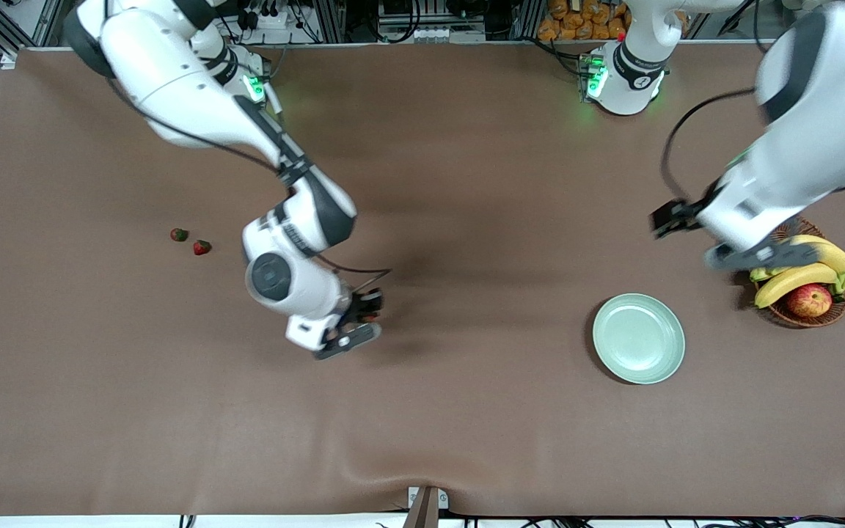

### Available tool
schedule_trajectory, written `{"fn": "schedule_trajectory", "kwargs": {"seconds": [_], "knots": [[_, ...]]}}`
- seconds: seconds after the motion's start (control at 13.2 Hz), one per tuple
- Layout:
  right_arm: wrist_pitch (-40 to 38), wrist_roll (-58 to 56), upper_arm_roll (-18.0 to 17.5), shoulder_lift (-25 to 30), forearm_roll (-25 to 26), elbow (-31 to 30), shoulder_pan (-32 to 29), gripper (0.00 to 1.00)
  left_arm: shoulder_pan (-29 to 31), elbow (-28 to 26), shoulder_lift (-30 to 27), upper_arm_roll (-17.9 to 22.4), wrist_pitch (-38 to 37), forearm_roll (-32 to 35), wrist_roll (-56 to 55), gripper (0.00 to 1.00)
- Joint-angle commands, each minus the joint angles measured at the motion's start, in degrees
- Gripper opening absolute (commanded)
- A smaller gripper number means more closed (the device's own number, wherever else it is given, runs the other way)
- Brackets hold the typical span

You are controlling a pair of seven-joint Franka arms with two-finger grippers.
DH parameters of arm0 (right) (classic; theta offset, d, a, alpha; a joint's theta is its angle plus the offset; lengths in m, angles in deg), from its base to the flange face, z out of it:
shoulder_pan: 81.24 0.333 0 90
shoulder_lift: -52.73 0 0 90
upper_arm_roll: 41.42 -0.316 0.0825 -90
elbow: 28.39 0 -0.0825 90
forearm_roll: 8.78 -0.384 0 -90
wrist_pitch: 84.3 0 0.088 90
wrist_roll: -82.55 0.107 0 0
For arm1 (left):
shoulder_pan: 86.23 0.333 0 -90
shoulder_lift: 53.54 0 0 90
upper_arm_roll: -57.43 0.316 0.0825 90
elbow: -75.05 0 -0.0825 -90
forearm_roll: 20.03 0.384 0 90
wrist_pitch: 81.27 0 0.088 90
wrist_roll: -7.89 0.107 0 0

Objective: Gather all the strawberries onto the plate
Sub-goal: 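Carry the strawberry toward the plate while the left gripper reaches over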

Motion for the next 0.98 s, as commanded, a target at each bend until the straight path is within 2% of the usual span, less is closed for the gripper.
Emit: {"fn": "schedule_trajectory", "kwargs": {"seconds": [0.0, 0.15, 0.3, 0.45, 0.53, 0.61, 0.68, 0.91], "knots": [[5.5, 5.84, 0.58, -2.4, 0.2, 1.39, 5.67, 0.0, -0.8, -2.17, 3.65, -0.04, 4.84, -0.57, -3.15, 1.0], [10.24, 8.92, 0.58, -4.16, 0.29, 1.48, 8.75, 0.0, -1.41, -7.79, 3.39, -0.39, 10.9, -1.1, -6.39, 1.0], [14.64, 11.21, 1.11, -6.44, 0.38, 2.09, 11.56, 0.0, -1.68, -10.71, 3.65, -0.83, 14.61, -1.71, -10.52, 1.0], [16.07, 13.67, 4.08, -9.08, 0.38, 4.36, 15.68, 0.0, -2.2, -12.03, 5.49, -3.02, 17.94, -2.59, -17.18, 1.0], [16.07, 15.16, 5.84, -10.05, 0.38, 5.86, 17.71, 0.03, -2.9, -12.47, 6.63, -3.38, 19.62, -2.51, -20.26, 1.0], [15.98, 15.87, 7.25, -10.32, 0.38, 6.22, 18.94, 0.34, -4.21, -12.56, 7.77, -3.38, 20.94, -2.51, -22.47, 1.0], [15.81, 15.88, 7.96, -10.06, 0.64, 6.23, 19.04, 0.99, -5.53, -12.47, 8.83, -3.38, 22.08, -2.51, -25.1, 1.0], [13.36, 15.79, 8.23, -6.73, 1.35, 4.48, 16.51, 1.0, -7.74, -12.47, 11.29, -3.38, 25.51, -1.89, -29.52, 1.0]]}}
